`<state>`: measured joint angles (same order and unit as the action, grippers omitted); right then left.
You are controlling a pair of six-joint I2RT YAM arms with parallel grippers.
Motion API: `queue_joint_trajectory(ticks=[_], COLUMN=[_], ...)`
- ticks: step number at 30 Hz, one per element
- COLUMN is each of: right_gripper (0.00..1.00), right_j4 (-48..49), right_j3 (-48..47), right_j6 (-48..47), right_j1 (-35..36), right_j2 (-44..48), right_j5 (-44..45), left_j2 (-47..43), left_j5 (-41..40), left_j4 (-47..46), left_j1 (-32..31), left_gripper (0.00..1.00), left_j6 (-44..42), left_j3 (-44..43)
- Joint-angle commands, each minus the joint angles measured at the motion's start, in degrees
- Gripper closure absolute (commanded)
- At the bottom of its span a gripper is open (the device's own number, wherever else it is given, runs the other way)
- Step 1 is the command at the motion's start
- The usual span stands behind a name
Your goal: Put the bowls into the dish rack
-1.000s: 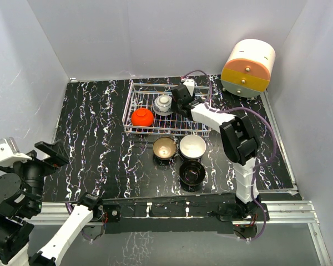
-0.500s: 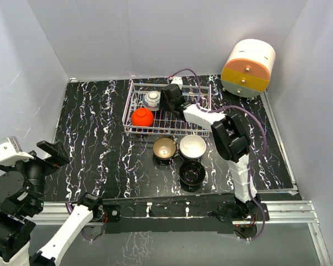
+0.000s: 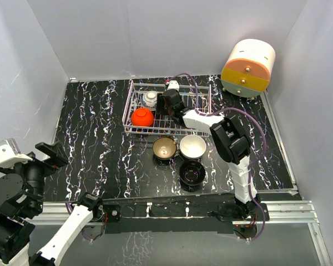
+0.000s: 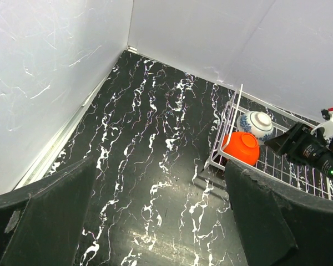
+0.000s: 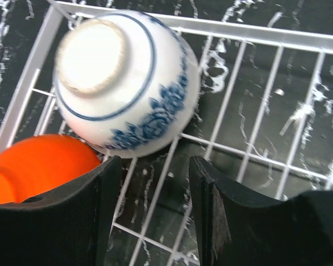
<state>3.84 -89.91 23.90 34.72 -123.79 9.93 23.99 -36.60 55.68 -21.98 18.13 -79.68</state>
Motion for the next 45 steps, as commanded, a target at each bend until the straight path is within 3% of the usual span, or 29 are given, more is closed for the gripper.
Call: queue_joint_trajectory(ticks=[1,10,20,25,30,33,39,45], right_gripper=[0.46,0.46,0.46,0.46,0.46,0.46,0.46,0.45], right_j4=[6.04,0.43,-4.53,-4.37,-0.51,-0.09,0.53,6.99], right_j3=[2.3,-8.64,-21.2,-20.3,-21.43,-22.45,-19.17,-6.66], right_j6=[-0.05,-0.13,-1.5,0.63,-0.54,0.24,1.6,0.57], right_j1=[-0.29,-0.52,-0.79,-0.79,-0.63,-0.37,-0.09,-0.09], right_j2=[6.34,-0.96,-9.91,-10.16,-11.86,-12.9,-10.49,2.73], right_j5=[7.73,17.77,17.33,14.74,0.83,-1.51,5.83,9.67], left_j2=[0.08,0.07,0.53,0.53,0.71,0.58,0.67,2.62], left_j5=[-0.54,-0.57,-1.47,-2.01,-2.4,-2.46,-2.6,-0.78], left_j4=[-1.1,-1.55,-1.3,-1.38,-1.19,-1.28,-0.4,0.21], left_j1=[-0.52,-0.61,-0.7,-0.96,-1.14,-1.22,-1.38,-1.58], left_gripper=[0.03,0.03,0.03,0.03,0.03,0.03,0.03,0.03], left_j6=[-0.15,0.06,-0.46,-0.68,-0.84,-0.73,-0.6,-0.76], left_j3=[0.57,1.1,0.64,0.75,0.78,0.9,0.1,-2.06])
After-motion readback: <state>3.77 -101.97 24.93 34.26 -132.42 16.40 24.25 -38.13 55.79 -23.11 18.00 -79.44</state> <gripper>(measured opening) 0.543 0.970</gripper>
